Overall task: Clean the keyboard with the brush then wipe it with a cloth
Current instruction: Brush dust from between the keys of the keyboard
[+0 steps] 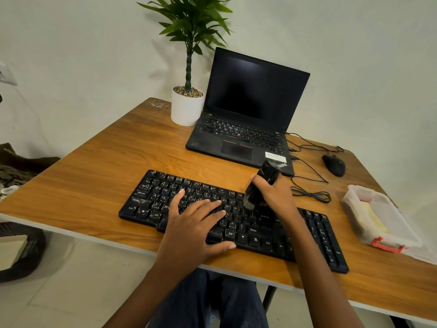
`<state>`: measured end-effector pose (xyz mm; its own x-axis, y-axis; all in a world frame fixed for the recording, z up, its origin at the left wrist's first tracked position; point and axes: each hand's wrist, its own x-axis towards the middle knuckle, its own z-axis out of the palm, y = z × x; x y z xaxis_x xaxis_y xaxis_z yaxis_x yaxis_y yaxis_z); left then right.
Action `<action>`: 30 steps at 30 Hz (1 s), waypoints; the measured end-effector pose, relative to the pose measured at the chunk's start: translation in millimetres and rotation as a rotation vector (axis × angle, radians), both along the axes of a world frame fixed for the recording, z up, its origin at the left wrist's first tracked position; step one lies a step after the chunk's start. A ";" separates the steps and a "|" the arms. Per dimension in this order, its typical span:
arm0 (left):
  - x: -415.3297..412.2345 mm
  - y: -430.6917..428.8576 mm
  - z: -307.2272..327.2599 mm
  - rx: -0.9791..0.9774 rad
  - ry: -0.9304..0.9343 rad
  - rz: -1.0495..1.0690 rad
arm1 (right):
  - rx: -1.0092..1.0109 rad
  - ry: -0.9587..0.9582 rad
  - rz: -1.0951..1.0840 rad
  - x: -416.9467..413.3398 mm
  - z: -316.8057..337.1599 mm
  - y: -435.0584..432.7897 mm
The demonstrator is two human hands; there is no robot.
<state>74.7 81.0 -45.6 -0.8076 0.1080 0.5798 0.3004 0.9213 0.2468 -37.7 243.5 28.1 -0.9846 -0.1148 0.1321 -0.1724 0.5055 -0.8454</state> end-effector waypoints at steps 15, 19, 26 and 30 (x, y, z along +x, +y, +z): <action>0.1 0.2 -0.7 0.002 -0.016 0.010 | 0.055 -0.048 0.097 18.1 4.3 11.3; 0.6 -0.5 -0.8 -0.006 -0.022 0.006 | 0.050 0.072 0.021 13.8 0.0 0.0; 0.2 0.3 -1.6 -0.010 -0.002 0.010 | -0.027 0.086 0.021 34.7 -15.1 -3.6; 0.0 0.2 -1.3 -0.008 -0.005 0.013 | 0.001 0.008 0.058 33.1 -5.8 -1.8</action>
<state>74.7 81.1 -46.8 -0.8117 0.1023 0.5751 0.2875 0.9270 0.2409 -4.6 241.7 22.2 -0.9751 -0.1723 0.1394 -0.2081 0.4952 -0.8435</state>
